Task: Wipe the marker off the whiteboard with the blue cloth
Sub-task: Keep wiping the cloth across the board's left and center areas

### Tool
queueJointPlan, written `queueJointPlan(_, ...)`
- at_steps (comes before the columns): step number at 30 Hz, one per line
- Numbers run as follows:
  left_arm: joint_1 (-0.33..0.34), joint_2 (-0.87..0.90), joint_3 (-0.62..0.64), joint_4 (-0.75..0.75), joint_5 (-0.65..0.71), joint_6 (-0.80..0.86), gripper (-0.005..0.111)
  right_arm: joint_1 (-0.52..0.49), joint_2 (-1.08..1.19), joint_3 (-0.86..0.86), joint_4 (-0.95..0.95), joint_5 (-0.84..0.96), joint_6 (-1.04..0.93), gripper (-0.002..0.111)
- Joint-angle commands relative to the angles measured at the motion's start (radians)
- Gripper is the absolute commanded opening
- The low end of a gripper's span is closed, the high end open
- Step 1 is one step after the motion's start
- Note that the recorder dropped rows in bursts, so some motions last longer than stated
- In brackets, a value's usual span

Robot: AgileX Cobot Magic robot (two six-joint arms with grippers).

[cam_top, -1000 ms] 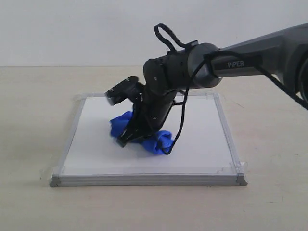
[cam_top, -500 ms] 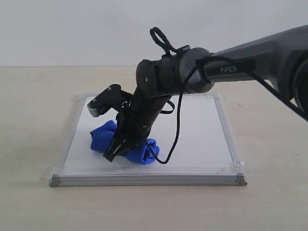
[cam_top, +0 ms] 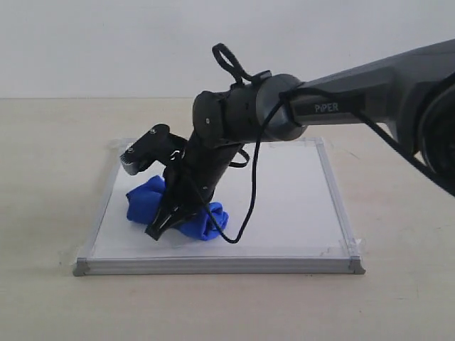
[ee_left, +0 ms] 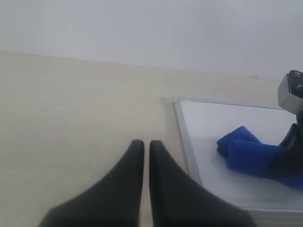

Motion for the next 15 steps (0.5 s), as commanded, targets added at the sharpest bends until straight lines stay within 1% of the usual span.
queueJointPlan(1,-0.003,-0.003,0.004,-0.008,0.003,0.005,0.004,-0.041,0.047,-0.075,-0.107,0.011,0.144,0.000)
queueJointPlan(2,-0.003,-0.003,0.004,-0.008,0.003,0.005,0.004,-0.064,0.069,-0.112,-0.275,0.039,0.294,0.000)
queueJointPlan(3,-0.003,-0.003,0.004,-0.008,0.003,0.005,0.004,-0.075,0.083,-0.131,-0.366,0.056,0.378,0.000)
queueJointPlan(4,-0.003,-0.003,0.004,-0.008,0.003,0.005,0.004,-0.084,0.098,-0.147,-0.438,0.072,0.449,0.000)
queueJointPlan(7,-0.003,-0.003,0.004,-0.008,0.003,0.005,0.004,-0.091,0.120,-0.179,-0.558,0.114,0.538,0.000)
queueJointPlan(9,-0.003,-0.003,0.004,-0.008,0.003,0.005,0.004,-0.084,0.123,-0.181,-0.548,0.121,0.538,0.000)
queueJointPlan(11,-0.003,-0.003,0.004,-0.008,0.003,0.005,0.004,-0.064,0.125,-0.181,-0.508,0.137,0.494,0.000)
queueJointPlan(14,-0.003,-0.003,0.004,-0.008,0.003,0.005,0.004,-0.024,0.125,-0.181,-0.343,0.150,0.344,0.000)
queueJointPlan(15,-0.003,-0.003,0.004,-0.008,0.003,0.005,0.004,-0.009,0.123,-0.181,-0.251,0.155,0.262,0.000)
